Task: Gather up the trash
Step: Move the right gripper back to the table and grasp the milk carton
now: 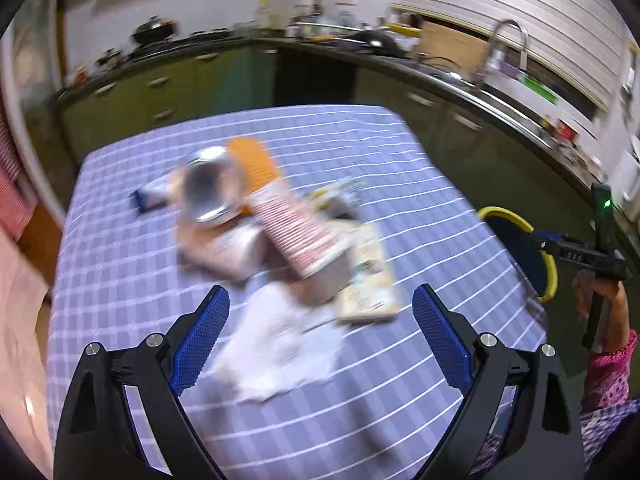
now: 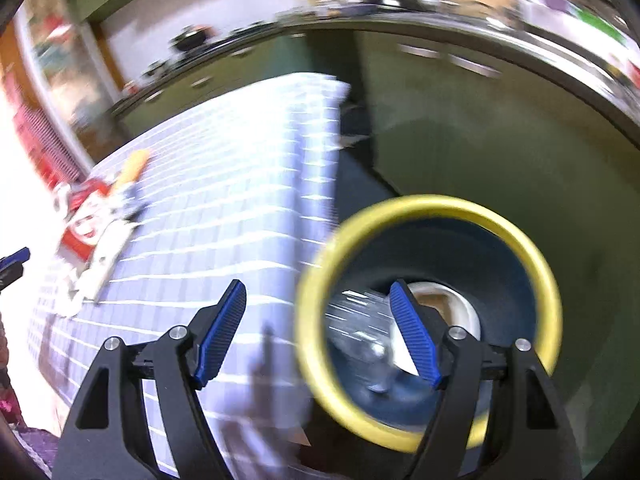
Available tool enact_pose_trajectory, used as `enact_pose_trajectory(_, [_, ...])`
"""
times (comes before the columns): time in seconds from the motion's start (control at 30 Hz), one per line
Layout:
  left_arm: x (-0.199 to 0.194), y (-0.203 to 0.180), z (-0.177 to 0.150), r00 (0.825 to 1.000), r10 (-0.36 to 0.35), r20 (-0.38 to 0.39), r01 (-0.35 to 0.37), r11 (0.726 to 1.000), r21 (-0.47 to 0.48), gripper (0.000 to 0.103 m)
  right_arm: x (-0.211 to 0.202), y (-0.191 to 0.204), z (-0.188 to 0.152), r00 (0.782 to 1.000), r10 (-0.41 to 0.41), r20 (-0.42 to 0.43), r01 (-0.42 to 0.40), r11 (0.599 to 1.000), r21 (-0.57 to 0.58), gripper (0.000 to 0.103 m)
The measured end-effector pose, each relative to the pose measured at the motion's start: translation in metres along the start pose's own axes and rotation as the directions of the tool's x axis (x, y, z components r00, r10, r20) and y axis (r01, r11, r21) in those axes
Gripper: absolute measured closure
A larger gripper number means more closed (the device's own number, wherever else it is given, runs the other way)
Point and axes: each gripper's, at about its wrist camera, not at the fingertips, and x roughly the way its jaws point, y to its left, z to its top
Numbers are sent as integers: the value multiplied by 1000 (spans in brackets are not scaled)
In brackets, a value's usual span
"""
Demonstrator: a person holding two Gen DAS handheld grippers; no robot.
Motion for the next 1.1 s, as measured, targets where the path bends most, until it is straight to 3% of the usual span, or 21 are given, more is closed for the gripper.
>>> enact_pose_trajectory(0.17, [-16, 30, -23, 997, 70, 27, -69, 997, -42, 11, 15, 94, 22, 991, 133, 4, -131, 980, -150, 33])
enact_pose_trajectory(0.3, [-27, 55, -35, 994, 103, 42, -100, 992, -75, 11, 26, 170, 19, 971, 238, -6, -232, 937, -260, 33])
enact_pose_trajectory(0.47, [-31, 76, -44, 993, 110, 44, -105, 989, -106, 11, 51, 240, 14, 970, 239, -37, -236, 904, -356, 33])
enact_pose_trajectory(0.57, [-31, 85, -47, 993, 106, 43, -100, 988, -119, 11, 63, 258, 16, 975, 221, -33, -218, 908, -359, 33])
enact_pose_trajectory(0.77, [-25, 95, -54, 996, 84, 36, -78, 988, -135, 11, 88, 279, 20, 987, 159, -27, -158, 917, -366, 42])
enact_pose_trajectory(0.97, [-20, 100, -59, 997, 73, 28, -69, 988, -140, 11, 99, 283, 19, 994, 106, -23, -107, 921, -374, 59])
enact_pose_trajectory(1.0, [-19, 101, -59, 997, 71, 27, -67, 988, -140, 11, 98, 282, 18, 995, 100, -17, -99, 921, -377, 66])
enact_pose_trajectory(1.1, [-16, 101, -58, 998, 66, 24, -62, 988, -141, 11, 95, 280, 20, 994, 107, -15, -105, 921, -375, 66])
